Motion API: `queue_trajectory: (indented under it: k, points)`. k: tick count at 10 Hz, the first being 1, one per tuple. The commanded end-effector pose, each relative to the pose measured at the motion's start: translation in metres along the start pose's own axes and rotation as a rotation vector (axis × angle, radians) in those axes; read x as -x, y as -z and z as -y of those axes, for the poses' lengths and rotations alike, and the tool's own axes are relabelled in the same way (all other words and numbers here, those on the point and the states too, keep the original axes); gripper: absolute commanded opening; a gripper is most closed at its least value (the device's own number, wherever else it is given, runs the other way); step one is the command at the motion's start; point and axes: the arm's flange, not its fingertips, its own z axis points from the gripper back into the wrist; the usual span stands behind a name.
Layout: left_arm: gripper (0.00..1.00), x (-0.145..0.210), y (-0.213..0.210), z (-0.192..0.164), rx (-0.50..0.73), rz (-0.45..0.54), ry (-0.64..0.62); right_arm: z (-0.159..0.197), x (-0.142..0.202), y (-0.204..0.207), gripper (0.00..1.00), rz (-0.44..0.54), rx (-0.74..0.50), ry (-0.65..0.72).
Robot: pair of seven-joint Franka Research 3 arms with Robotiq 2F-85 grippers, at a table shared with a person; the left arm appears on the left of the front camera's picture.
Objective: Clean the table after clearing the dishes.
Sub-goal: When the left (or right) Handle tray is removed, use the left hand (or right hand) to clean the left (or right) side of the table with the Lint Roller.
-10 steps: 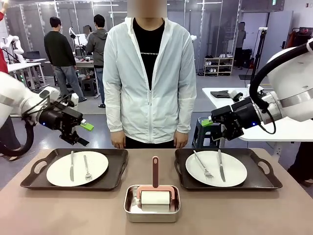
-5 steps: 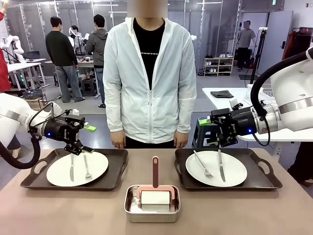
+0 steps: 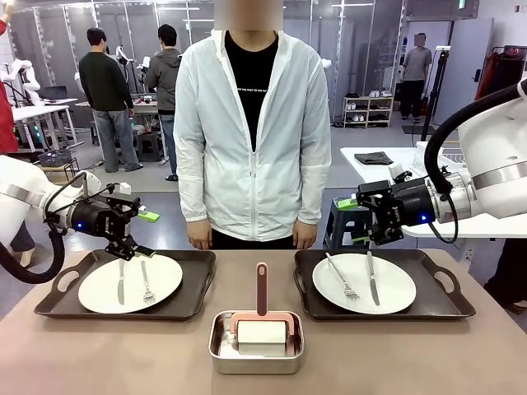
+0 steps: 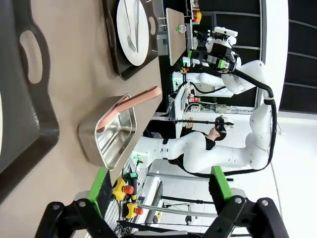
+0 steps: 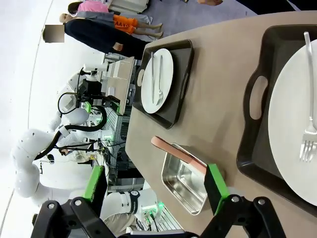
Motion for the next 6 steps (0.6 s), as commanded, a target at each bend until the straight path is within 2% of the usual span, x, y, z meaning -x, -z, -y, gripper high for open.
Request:
queue_trajectory:
  k: [1,2,4,6]
  points:
    - [1.00,-0.010,-0.014,0.000,0.055,0.032,-0.012,0.005,-0.007,-0.012,1.00,0.040,-0.034,0.061]
    - [1.00,-0.016,-0.025,-0.001,0.110,-0.023,-0.023,0.009,-0.010,-0.021,1.00,0.049,-0.067,0.117]
    - [1.00,-0.028,-0.047,-0.015,0.188,-0.029,-0.081,0.012,-0.010,-0.039,1.00,0.075,-0.114,0.125]
    - [1.00,-0.036,-0.091,-0.026,0.208,0.069,-0.054,0.016,-0.009,-0.067,1.00,0.119,-0.174,0.169]
